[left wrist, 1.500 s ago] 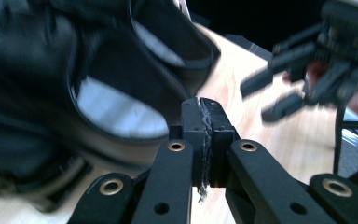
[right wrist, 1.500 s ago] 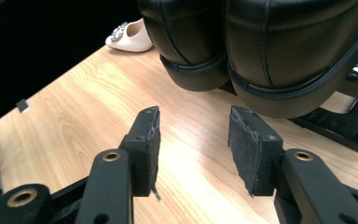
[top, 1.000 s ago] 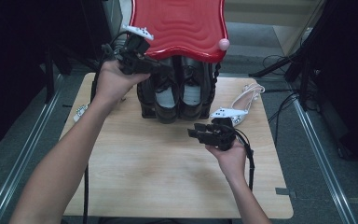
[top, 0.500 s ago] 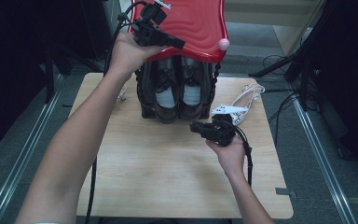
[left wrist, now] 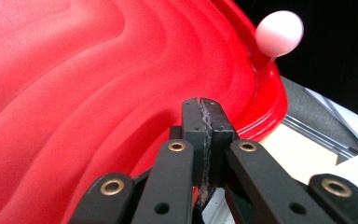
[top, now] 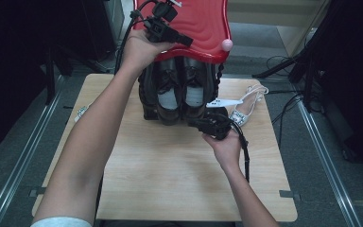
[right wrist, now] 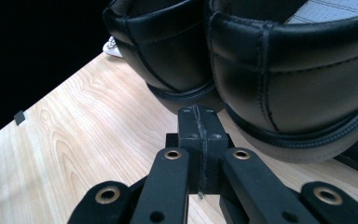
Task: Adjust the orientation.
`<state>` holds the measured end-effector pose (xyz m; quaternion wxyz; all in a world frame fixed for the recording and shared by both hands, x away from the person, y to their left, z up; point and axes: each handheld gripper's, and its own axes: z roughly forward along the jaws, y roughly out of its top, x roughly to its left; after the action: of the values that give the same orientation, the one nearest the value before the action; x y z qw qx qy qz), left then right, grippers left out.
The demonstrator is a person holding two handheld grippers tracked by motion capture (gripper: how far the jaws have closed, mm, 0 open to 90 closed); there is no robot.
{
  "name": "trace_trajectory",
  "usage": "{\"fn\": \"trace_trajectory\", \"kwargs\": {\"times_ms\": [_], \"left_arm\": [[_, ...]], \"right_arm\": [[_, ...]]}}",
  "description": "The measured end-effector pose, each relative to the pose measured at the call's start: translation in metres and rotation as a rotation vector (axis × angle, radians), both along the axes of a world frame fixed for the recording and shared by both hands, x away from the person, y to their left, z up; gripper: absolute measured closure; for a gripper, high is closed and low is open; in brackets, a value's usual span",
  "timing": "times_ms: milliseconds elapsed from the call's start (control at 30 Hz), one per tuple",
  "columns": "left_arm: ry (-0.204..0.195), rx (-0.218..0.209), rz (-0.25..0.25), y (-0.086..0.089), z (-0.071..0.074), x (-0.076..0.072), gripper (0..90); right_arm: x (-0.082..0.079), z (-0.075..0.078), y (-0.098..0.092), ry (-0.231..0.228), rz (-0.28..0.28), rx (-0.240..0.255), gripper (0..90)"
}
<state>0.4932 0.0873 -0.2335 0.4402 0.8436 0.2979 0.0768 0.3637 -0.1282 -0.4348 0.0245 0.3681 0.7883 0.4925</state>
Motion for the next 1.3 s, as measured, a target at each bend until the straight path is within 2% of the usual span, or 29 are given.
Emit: {"fn": "trace_trajectory", "kwargs": {"times_ms": [133,200,467,667,733,867,1067,1200,1300], "left_arm": [[0.007,0.000,0.006,0.000,-0.001,0.003,89.5],[0.008,-0.007,0.008,0.000,-0.001,0.004,89.5],[0.014,-0.008,-0.004,-0.001,-0.002,0.004,89.7],[0.014,-0.006,-0.005,0.000,-0.003,0.005,89.8],[0.016,-0.009,-0.005,0.000,-0.003,0.005,89.8],[0.025,-0.013,-0.006,0.000,-0.003,0.005,89.8],[0.025,-0.012,-0.006,0.000,-0.003,0.005,89.7],[0.021,-0.011,-0.008,0.001,-0.003,0.005,89.7],[0.023,-0.013,-0.005,0.001,-0.003,0.005,89.8]], "right_arm": [[0.006,-0.002,-0.001,0.007,-0.021,0.021,90.0],[0.008,-0.003,-0.002,0.023,-0.012,0.034,90.0],[0.009,-0.001,-0.002,0.010,-0.018,0.025,90.0],[0.016,-0.003,-0.006,0.004,-0.045,0.068,90.0],[0.018,-0.003,-0.007,0.014,-0.052,0.080,90.0],[0.024,-0.001,-0.006,0.004,-0.070,0.075,90.0],[0.032,0.001,-0.005,0.003,-0.095,0.098,90.0],[0.040,0.007,-0.004,-0.001,-0.118,0.072,90.0],[0.046,0.009,-0.005,0.007,-0.140,0.076,90.0]]}}
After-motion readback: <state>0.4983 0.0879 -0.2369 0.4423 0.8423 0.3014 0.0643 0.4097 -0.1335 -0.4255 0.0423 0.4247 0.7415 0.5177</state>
